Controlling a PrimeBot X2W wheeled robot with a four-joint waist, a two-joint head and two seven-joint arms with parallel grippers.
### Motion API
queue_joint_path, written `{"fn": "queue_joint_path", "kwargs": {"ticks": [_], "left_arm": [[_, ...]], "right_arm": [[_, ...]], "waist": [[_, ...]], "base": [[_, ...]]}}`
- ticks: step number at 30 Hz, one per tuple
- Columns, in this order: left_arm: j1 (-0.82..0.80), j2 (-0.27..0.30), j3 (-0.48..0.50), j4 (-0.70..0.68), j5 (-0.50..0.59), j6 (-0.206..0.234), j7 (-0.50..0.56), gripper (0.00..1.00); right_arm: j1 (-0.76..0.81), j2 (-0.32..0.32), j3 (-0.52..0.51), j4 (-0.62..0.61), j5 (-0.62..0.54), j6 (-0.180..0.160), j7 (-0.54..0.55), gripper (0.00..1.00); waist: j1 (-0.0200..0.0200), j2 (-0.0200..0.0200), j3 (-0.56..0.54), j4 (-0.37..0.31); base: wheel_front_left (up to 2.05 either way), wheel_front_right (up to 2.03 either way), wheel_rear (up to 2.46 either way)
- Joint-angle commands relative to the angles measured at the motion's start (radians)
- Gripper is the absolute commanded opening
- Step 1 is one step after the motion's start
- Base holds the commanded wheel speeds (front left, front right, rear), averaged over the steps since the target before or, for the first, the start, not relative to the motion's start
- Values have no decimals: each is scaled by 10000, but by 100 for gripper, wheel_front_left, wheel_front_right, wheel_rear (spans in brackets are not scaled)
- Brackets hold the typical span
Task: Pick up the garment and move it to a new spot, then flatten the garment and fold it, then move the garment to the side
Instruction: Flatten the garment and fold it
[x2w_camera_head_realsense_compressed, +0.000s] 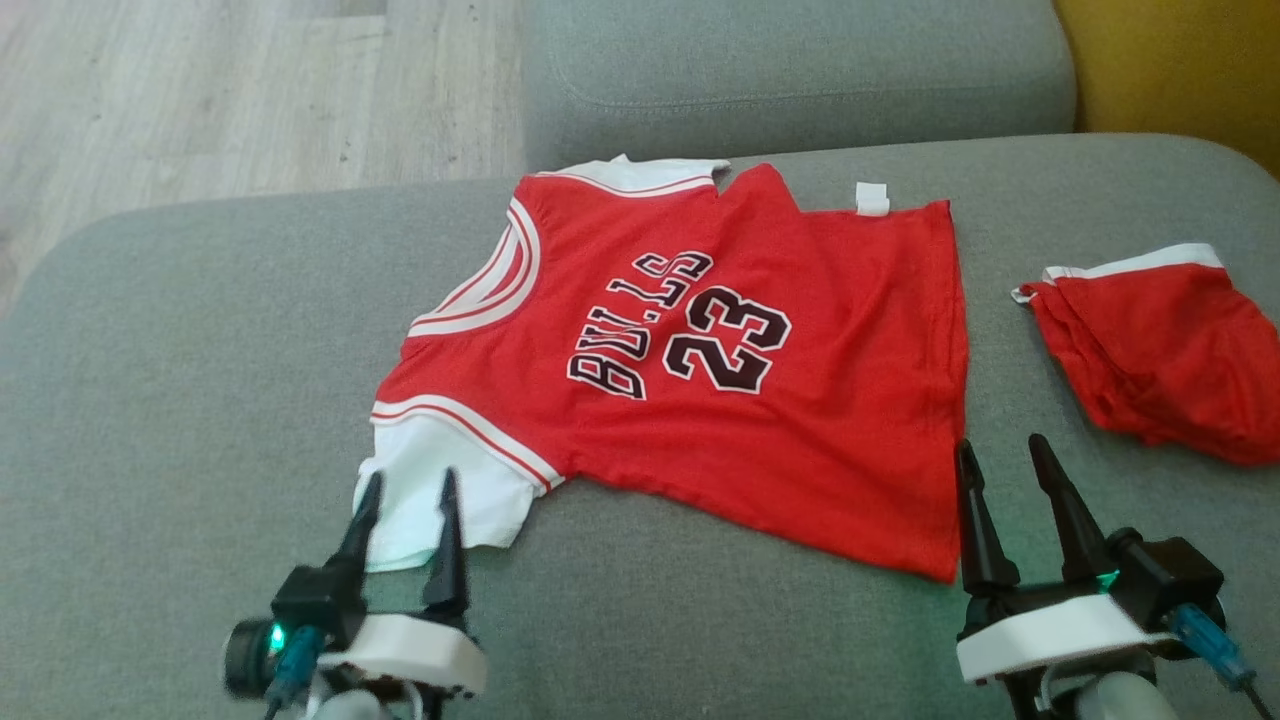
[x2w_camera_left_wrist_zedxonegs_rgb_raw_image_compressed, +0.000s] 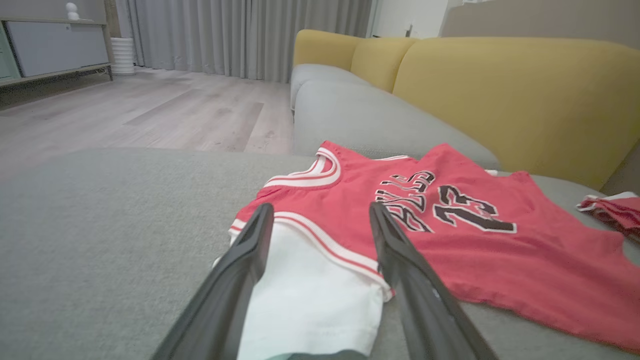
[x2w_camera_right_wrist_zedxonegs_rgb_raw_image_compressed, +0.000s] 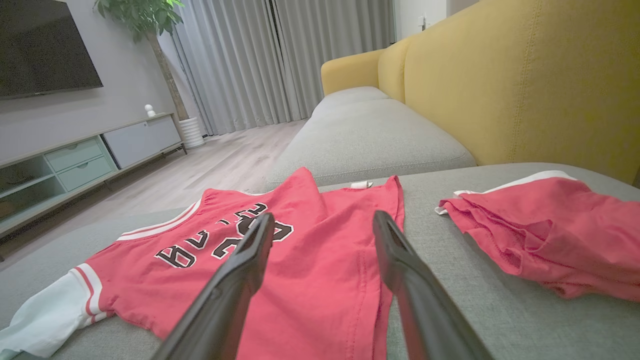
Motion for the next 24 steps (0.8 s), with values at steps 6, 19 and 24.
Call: {"fn": "queue_joint_path", "kwargs": {"ticks": [6,19,24], "left_arm": [[-803,330,897,1376,338,1026,-37,100],[-1784,747,1076,4035,64,1051,677,100],[-1939,743,1009,4620,-63,907,999,100]], "right_arm": [[-302,-38,251,-232,84,-7,-108,100],[-511,-38,211,-35,77,-7,-108,100],[-575,-38,149,-16,99,-7,-108,100]], "waist": [[0,0,235,-190],[0,0,668,-544],[0,0,717,-647]], "base": [[0,0,0],[0,0,0],[0,0,0]]}}
